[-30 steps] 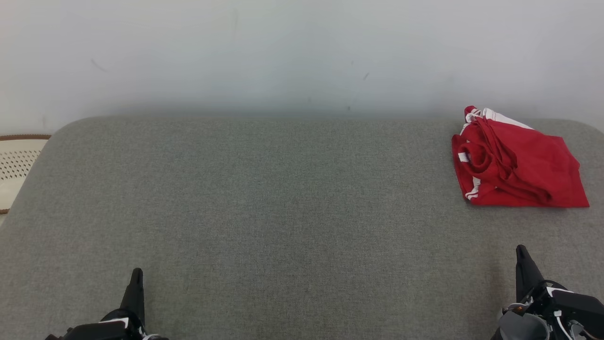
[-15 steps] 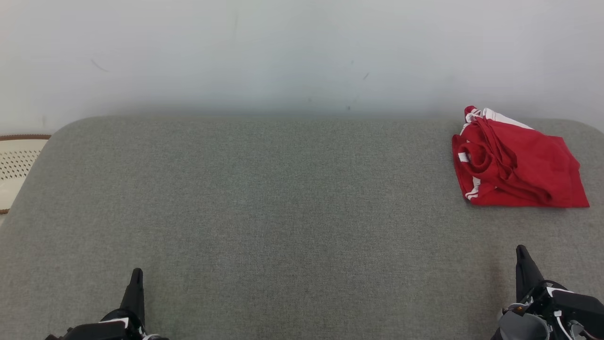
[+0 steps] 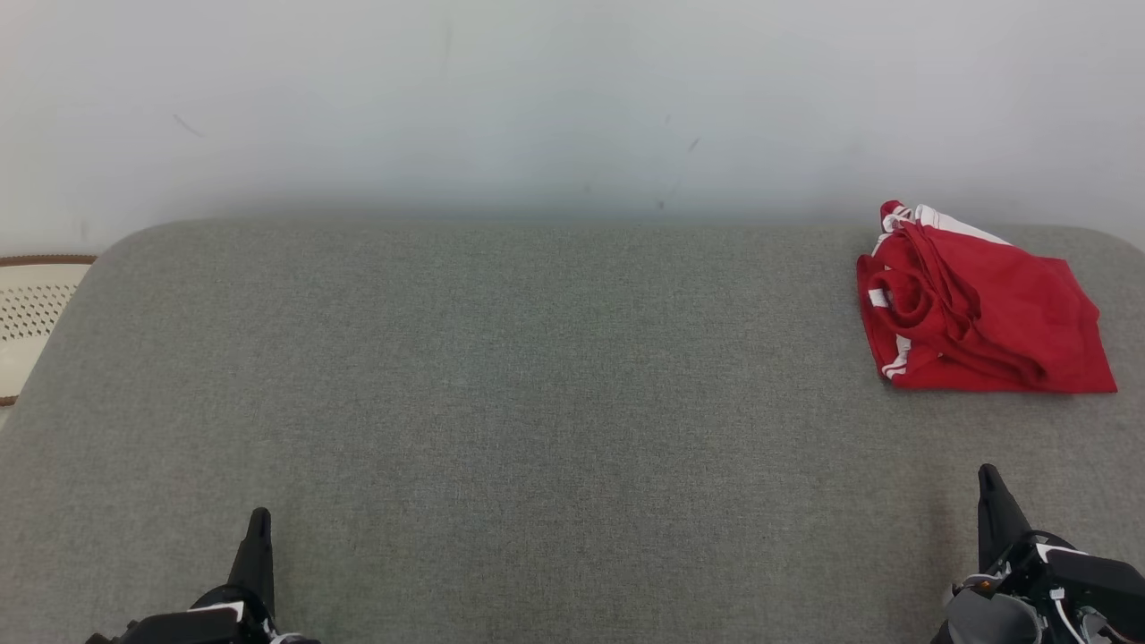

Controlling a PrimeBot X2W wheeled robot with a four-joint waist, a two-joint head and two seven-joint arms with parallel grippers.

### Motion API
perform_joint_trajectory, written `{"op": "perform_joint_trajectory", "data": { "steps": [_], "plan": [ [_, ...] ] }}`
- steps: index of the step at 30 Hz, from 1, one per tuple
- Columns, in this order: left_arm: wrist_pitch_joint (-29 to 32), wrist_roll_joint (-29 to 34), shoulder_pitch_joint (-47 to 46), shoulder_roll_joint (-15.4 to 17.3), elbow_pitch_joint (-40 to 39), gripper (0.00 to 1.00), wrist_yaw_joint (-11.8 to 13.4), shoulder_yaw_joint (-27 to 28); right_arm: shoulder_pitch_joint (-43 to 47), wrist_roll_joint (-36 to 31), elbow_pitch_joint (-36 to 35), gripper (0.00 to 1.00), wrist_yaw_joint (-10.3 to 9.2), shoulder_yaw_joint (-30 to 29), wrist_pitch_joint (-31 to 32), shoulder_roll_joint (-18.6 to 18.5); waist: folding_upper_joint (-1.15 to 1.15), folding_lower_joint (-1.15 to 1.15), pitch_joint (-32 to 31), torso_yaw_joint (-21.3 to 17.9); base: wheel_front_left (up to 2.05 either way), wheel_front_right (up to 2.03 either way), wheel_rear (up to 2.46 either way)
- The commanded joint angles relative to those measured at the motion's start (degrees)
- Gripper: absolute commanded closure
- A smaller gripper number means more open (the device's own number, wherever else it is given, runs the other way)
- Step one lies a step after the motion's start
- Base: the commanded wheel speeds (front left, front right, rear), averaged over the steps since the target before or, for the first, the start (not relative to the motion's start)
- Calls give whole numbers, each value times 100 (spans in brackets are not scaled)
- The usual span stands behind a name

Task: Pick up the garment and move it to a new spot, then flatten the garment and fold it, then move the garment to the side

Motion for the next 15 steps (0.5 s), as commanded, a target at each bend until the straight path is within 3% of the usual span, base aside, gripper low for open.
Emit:
{"op": "perform_joint_trajectory", "data": {
  "steps": [1,15],
  "plan": [
    [15,-18,-40,-4,3,100,-17,14,-3,-46,-2,100,2,-5,22,18,0,0,0,0,0,0,0],
    [14,-18,-40,-4,2,100,-17,14,-3,-51,-1,100,2,-9,27,21,0,0,0,0,0,0,0]
  ]
}}
